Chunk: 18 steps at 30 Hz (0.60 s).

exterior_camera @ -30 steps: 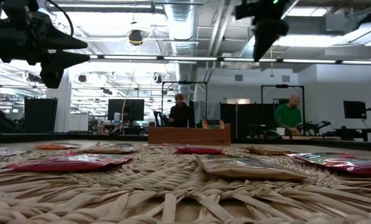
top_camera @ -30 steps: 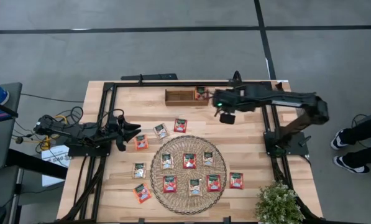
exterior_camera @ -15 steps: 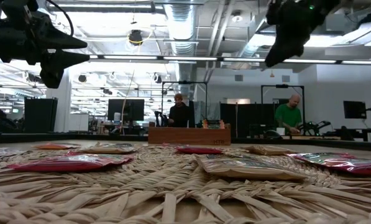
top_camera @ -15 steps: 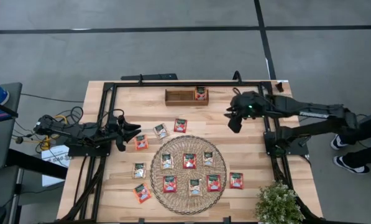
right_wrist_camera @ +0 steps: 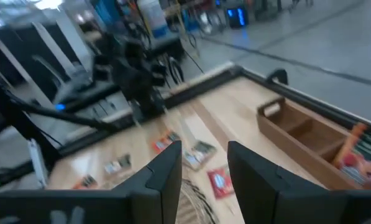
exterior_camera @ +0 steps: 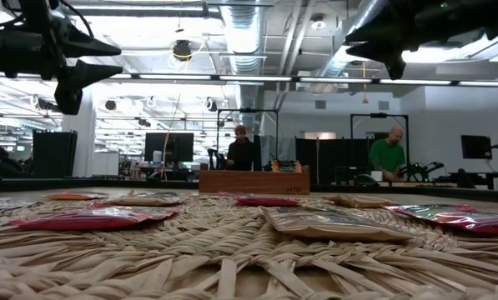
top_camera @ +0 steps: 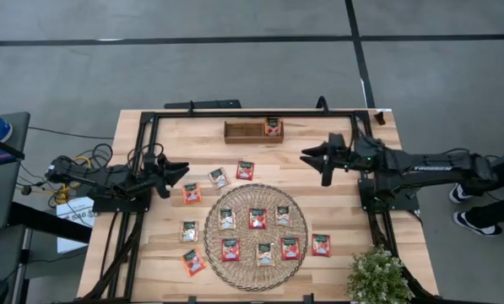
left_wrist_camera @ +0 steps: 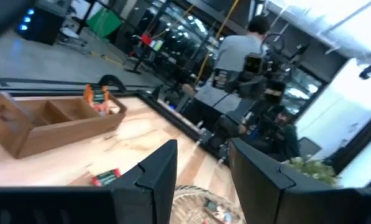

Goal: Pick & Place Tea
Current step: Put the orange tea bag into the right section of the wooden organizer

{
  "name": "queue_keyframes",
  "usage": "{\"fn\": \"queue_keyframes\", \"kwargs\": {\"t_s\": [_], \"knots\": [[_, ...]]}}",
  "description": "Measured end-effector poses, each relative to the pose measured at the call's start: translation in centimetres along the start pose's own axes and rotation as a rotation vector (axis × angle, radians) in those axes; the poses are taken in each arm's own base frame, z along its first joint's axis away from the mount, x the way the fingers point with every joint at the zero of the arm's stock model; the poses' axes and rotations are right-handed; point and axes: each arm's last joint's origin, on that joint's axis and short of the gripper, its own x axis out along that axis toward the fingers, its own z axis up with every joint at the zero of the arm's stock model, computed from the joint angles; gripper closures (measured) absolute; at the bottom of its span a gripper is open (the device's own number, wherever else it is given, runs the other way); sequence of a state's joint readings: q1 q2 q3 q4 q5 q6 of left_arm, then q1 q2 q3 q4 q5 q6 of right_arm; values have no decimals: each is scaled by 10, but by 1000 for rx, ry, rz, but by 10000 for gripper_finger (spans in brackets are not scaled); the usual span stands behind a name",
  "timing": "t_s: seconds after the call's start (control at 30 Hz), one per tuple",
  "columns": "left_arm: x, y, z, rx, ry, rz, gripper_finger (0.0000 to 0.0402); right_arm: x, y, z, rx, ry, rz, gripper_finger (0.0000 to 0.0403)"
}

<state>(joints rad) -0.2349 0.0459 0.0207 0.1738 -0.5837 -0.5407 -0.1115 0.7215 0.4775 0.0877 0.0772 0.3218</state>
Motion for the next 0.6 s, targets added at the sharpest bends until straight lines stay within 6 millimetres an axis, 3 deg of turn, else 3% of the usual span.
{"fn": "queue_keyframes", "kwargs": {"t_s": [0.2, 0.6], "knots": [[4, -11, 15, 85, 88, 93, 263, -5, -5, -13, 7, -41, 11, 282], [19, -38, 39, 198, 512, 375, 263, -26, -13, -31, 20, -243, 78, 282]]}}
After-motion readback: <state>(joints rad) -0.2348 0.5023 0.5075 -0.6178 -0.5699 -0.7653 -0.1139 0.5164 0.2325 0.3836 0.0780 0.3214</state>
